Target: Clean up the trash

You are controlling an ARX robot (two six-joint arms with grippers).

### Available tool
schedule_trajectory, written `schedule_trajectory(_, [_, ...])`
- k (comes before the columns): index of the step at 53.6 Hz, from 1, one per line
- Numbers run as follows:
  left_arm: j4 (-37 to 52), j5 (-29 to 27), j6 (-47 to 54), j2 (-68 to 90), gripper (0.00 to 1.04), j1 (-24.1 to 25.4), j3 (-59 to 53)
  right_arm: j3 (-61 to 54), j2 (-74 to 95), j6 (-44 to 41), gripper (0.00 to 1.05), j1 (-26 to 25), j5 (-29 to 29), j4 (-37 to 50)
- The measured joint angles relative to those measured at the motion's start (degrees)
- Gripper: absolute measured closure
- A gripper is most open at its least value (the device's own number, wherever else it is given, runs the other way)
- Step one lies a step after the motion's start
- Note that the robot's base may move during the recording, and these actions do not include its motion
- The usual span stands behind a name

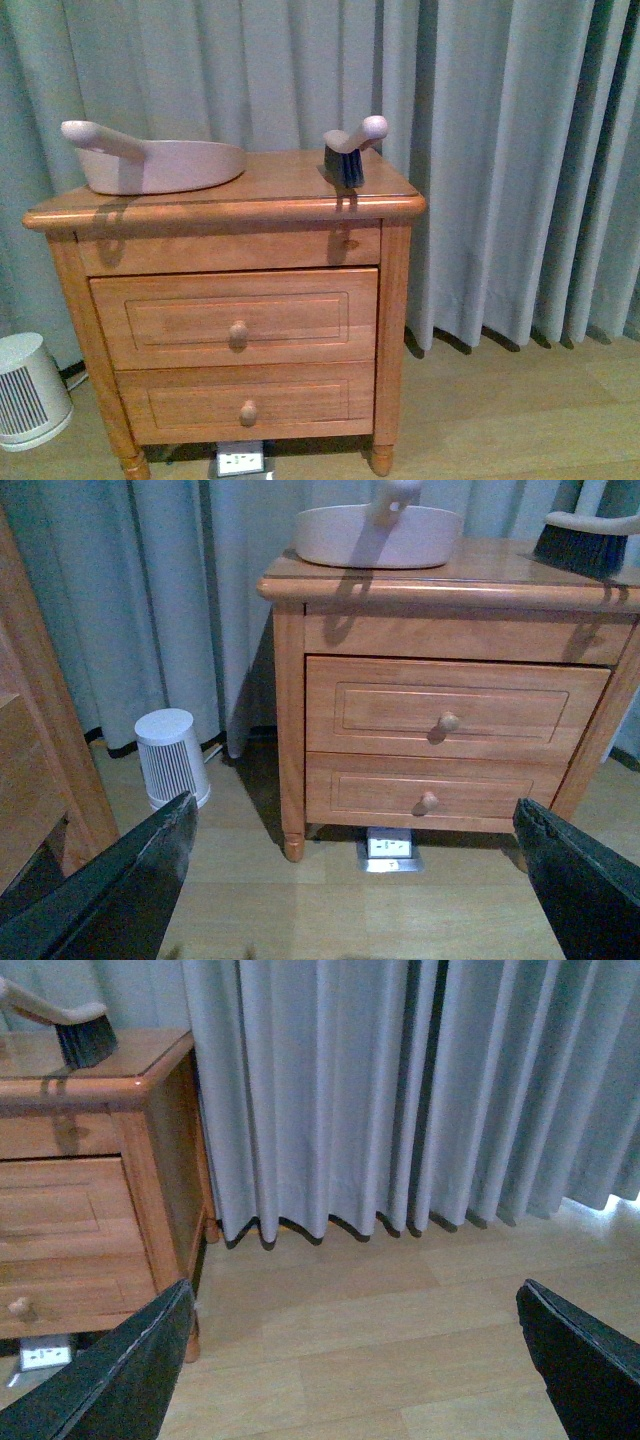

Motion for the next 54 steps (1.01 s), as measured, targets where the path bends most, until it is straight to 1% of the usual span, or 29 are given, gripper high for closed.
schedule_trajectory(54, [0.0, 0.0, 0.0, -0.1, 0.08, 0.0, 0.0, 0.0, 0.0, 0.0, 0.07, 0.0, 0.0, 0.0])
